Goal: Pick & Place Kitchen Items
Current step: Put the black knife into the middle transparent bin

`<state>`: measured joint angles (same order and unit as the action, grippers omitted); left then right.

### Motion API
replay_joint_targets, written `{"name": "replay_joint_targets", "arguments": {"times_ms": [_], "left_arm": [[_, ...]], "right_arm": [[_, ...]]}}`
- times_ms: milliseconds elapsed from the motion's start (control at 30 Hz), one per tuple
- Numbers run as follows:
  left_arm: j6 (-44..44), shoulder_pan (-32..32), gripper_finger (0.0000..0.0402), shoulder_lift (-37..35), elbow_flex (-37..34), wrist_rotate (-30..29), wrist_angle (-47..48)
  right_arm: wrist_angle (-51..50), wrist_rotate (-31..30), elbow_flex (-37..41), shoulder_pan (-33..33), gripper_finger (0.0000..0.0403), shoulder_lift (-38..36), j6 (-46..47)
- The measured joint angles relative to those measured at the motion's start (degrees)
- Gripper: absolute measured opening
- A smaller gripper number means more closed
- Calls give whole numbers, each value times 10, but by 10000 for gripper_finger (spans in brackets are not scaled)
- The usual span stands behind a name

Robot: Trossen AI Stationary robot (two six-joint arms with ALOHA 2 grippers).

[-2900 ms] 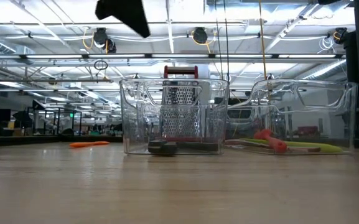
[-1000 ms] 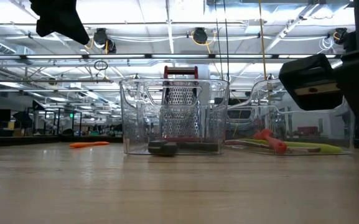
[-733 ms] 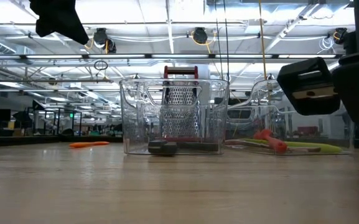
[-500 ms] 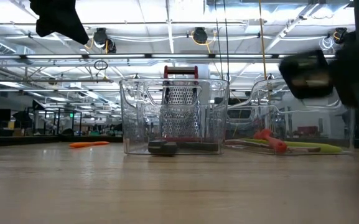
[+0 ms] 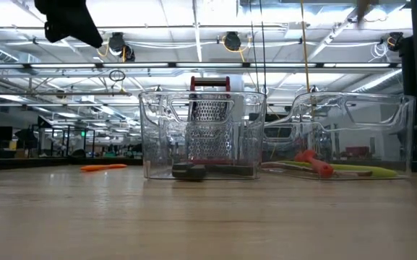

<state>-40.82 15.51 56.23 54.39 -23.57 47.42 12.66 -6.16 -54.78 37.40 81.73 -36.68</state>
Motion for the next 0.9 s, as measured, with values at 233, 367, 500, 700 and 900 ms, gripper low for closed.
{"name": "replay_joint_targets", "arguments": {"times_ms": [233, 367, 500, 700, 900], "left_arm": [[39, 0, 47, 0, 0, 7, -76], [48, 0, 47, 0, 0, 40, -119], [38, 0, 47, 0, 0, 89, -160], [-14, -3, 47, 25, 0, 121, -239], [-31, -25, 47, 91, -1, 187, -325]], "right_arm": [[27, 2, 0, -54, 91, -14, -215], [35, 2, 0, -99, 91, -15, -295], [38, 2, 0, -141, 91, -15, -343], [47, 3, 0, -192, 91, -7, -398], [64, -5, -2, -220, 91, 24, -446]]}}
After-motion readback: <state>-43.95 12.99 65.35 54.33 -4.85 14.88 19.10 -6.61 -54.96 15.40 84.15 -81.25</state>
